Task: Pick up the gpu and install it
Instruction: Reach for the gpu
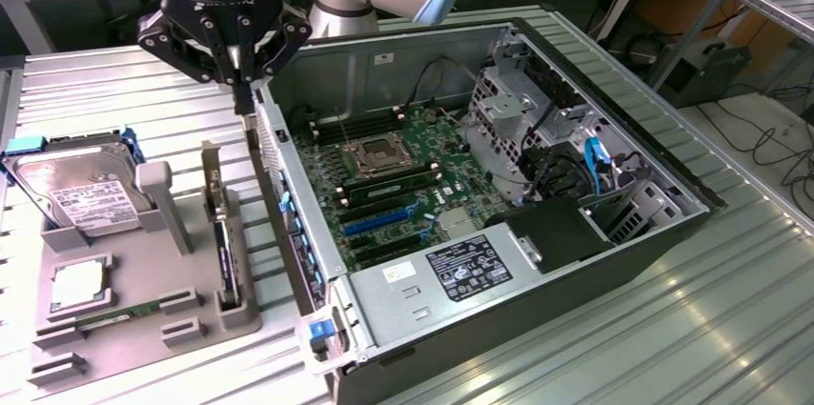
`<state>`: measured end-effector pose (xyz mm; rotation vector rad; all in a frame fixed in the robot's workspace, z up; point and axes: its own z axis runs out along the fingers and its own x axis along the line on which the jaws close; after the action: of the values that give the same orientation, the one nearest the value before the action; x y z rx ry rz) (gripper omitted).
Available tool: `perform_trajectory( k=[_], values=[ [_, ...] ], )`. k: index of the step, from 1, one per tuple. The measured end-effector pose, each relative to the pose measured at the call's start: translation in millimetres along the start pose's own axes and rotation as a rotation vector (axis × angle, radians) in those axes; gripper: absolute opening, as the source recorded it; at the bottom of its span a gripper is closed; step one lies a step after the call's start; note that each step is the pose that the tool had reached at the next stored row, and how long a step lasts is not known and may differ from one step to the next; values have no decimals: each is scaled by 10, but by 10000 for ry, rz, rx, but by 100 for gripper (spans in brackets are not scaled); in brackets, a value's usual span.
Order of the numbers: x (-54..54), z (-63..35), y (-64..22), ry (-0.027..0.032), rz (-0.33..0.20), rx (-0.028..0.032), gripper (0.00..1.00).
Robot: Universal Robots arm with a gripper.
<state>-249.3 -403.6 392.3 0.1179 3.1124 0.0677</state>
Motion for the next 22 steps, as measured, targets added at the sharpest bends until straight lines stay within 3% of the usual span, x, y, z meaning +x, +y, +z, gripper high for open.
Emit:
perform_trajectory(
  k=[22],
  values=[
    [52,4,-26,0,1,0,11]
  ],
)
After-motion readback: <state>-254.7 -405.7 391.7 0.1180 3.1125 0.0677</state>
